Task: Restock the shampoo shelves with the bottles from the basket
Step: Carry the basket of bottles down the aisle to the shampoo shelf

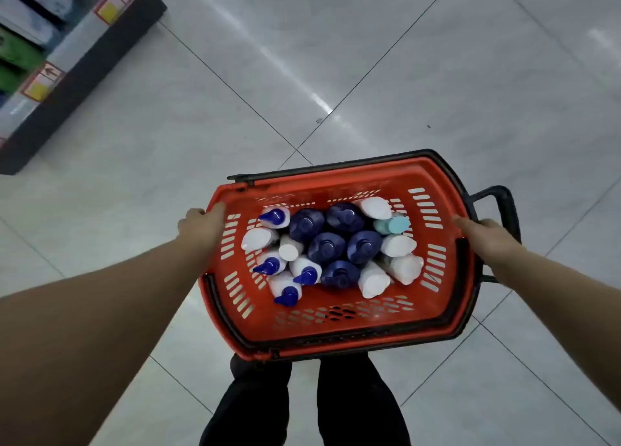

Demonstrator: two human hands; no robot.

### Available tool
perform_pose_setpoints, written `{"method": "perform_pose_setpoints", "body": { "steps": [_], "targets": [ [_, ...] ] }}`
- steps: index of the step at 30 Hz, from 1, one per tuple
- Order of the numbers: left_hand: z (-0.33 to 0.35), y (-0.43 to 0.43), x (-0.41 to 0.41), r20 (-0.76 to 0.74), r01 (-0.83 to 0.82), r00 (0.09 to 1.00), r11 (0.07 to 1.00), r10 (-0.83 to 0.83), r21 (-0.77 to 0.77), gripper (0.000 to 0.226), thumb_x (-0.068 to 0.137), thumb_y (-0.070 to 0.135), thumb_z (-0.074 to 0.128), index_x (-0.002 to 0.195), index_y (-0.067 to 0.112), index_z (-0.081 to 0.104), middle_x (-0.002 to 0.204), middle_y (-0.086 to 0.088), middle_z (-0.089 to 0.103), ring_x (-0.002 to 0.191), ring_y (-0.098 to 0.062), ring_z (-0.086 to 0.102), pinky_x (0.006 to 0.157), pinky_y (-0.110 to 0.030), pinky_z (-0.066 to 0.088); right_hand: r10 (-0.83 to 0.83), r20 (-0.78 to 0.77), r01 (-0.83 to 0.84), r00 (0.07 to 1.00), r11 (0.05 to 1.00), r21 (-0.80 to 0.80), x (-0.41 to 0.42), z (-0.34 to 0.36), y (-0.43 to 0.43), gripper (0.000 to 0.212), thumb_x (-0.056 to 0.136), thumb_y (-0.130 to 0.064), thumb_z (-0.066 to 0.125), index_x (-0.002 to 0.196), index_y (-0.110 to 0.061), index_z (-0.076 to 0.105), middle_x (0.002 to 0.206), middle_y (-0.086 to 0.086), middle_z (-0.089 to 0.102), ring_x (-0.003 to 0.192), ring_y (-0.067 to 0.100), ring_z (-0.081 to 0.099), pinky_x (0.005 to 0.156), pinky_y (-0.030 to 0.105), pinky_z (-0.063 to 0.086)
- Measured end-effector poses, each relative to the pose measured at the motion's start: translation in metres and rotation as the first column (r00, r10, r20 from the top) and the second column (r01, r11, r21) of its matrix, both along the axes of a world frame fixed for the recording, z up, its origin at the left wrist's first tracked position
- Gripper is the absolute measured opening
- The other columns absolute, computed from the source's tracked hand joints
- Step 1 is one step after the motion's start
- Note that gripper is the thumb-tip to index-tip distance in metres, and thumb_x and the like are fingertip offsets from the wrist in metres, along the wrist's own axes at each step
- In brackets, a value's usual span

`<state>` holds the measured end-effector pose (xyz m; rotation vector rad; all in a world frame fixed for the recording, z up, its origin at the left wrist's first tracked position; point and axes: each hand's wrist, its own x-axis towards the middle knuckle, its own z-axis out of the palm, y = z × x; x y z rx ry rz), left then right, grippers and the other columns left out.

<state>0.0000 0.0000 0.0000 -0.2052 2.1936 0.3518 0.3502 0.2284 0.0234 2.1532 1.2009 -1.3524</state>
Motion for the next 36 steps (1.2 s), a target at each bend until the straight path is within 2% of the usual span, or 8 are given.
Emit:
{"method": "perform_pose_setpoints", "body": {
  "steps": [2,4,10,17,21,24,28,36],
  "targets": [
    [0.01,0.0,0.005,0.042,-0.077,0.996,0.995,0.075,0.07,0.064,0.082,0.059,0.05,0.116,0.006,0.06,0.104,-0.014,0.069,0.085,-0.033,0.068,0.085,-0.051,0.055,-0.007,-0.009,0.007,1.0,1.0,0.028,-0.001,-0.003,0.0,0.06,0.095,-0.049,0.053,0.136,-0.007,0.046,0.111,0.013,0.061,0.082,0.028,0.06,0.076,0.041,0.048],
    [0.017,-0.005,0.01,0.106,-0.127,0.988,0.987,0.116,0.1,0.054,0.087,0.054,0.054,0.109,0.006,0.061,0.1,-0.012,0.069,0.078,-0.028,0.067,0.085,-0.047,0.055,-0.036,-0.021,0.036,0.999,0.999,0.014,0.002,-0.004,-0.001,0.06,0.093,-0.049,0.057,0.135,-0.008,0.048,0.111,0.013,0.061,0.087,0.031,0.062,0.081,0.046,0.05],
    [0.02,-0.033,0.02,0.224,-0.188,0.96,0.98,0.168,0.07,0.046,0.085,0.04,0.068,0.114,0.007,0.054,0.103,-0.011,0.062,0.072,-0.022,0.059,0.077,-0.041,0.047,-0.046,-0.048,0.043,0.998,0.997,-0.057,0.008,0.0,-0.011,0.062,0.09,-0.041,0.065,0.138,-0.007,0.044,0.107,0.01,0.061,0.08,0.025,0.061,0.078,0.046,0.05],
    [0.018,-0.049,0.0,0.368,-0.124,0.925,0.991,0.098,0.048,0.065,0.081,0.041,0.072,0.13,0.008,0.046,0.122,-0.011,0.063,0.112,-0.03,0.059,0.102,-0.053,0.044,-0.016,-0.027,0.014,1.0,0.995,-0.098,0.003,0.001,-0.01,0.066,0.086,-0.04,0.071,0.138,-0.008,0.045,0.11,0.013,0.064,0.093,0.035,0.063,0.084,0.05,0.052],
    [0.016,-0.057,-0.003,0.348,-0.11,0.934,0.992,0.084,0.057,0.058,0.083,0.034,0.072,0.128,0.009,0.045,0.122,-0.012,0.061,0.112,-0.032,0.059,0.102,-0.053,0.045,-0.01,-0.018,0.009,1.0,0.995,-0.096,0.001,0.002,-0.019,0.067,0.083,-0.038,0.075,0.135,-0.005,0.049,0.099,0.011,0.064,0.087,0.033,0.064,0.088,0.052,0.053],
    [0.017,-0.075,-0.008,0.33,-0.121,0.939,0.991,0.097,0.054,0.051,0.085,0.032,0.071,0.123,0.009,0.046,0.118,-0.012,0.061,0.111,-0.033,0.059,0.1,-0.054,0.046,0.0,-0.011,-0.001,1.0,0.997,-0.074,-0.003,0.006,-0.031,0.065,0.083,-0.039,0.074,0.133,-0.005,0.051,0.101,0.013,0.066,0.094,0.038,0.065,0.092,0.057,0.053],
    [0.028,-0.101,-0.022,0.278,-0.136,0.953,0.99,0.117,0.049,0.031,0.096,0.023,0.056,0.121,0.006,0.049,0.115,-0.014,0.063,0.104,-0.031,0.062,0.087,-0.046,0.052,0.05,-0.035,-0.05,0.998,0.999,-0.012,-0.026,0.024,-0.038,0.06,0.084,-0.042,0.072,0.131,-0.009,0.052,0.105,0.013,0.066,0.098,0.041,0.065,0.091,0.057,0.053],
    [0.103,-0.18,-0.035,0.298,-0.26,0.927,0.963,0.229,0.07,0.034,0.097,0.028,0.054,0.122,0.006,0.05,0.11,-0.012,0.067,0.099,-0.028,0.066,0.087,-0.045,0.055,0.23,-0.047,-0.229,0.972,0.973,0.028,-0.084,0.093,-0.061,0.055,0.084,-0.041,0.073,0.128,-0.012,0.055,0.112,0.015,0.068,0.099,0.041,0.065,0.091,0.062,0.052]
  ]
}}
